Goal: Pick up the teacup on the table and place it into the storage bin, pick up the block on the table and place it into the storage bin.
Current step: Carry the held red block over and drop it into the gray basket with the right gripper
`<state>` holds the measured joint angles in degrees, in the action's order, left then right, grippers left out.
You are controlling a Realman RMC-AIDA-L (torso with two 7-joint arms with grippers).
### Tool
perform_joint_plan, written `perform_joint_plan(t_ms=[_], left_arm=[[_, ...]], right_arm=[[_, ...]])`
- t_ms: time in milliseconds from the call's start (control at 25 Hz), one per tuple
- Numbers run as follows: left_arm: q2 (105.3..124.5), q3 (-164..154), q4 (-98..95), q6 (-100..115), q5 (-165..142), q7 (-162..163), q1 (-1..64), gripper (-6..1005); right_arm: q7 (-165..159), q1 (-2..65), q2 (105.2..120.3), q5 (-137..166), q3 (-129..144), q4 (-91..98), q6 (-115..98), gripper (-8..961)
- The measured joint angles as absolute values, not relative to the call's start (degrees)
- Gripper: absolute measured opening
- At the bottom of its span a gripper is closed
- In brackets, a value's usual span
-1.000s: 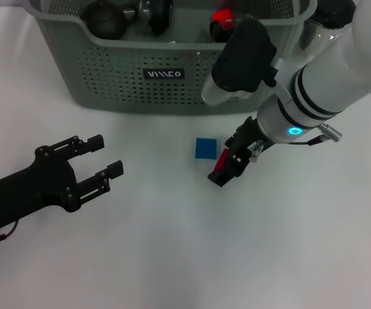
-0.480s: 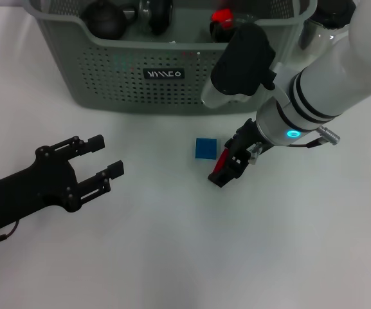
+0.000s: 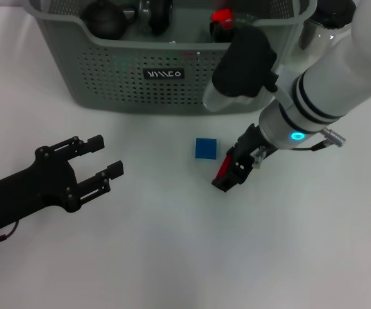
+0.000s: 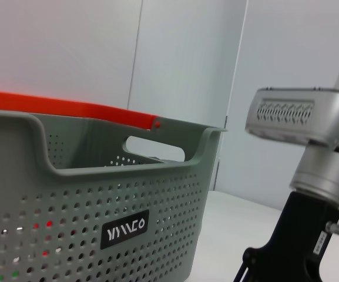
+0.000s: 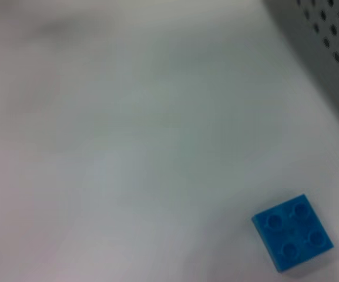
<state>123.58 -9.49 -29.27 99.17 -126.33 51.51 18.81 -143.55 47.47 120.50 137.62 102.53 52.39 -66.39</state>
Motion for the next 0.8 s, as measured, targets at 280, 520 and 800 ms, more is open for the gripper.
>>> perform_joint_plan(t_ms=[280, 520, 800], left_arm=[[123.57, -9.5, -29.3, 99.1, -126.4, 51.5, 18.8, 636], [123.49, -9.5, -29.3, 99.2, -126.3, 51.5, 18.8, 636], [123.42, -9.5, -29.3, 99.2, -126.3, 51.5, 19.1, 636]], right_arm=[[-143.3, 44.1, 120.17, 138.1, 95.9, 62.2, -73.2, 709], [-142.9, 41.6, 120.15, 138.2, 88.1, 70.0, -80.4, 707], [-142.6, 41.9, 120.18, 137.4, 85.7, 71.6, -86.5, 707]])
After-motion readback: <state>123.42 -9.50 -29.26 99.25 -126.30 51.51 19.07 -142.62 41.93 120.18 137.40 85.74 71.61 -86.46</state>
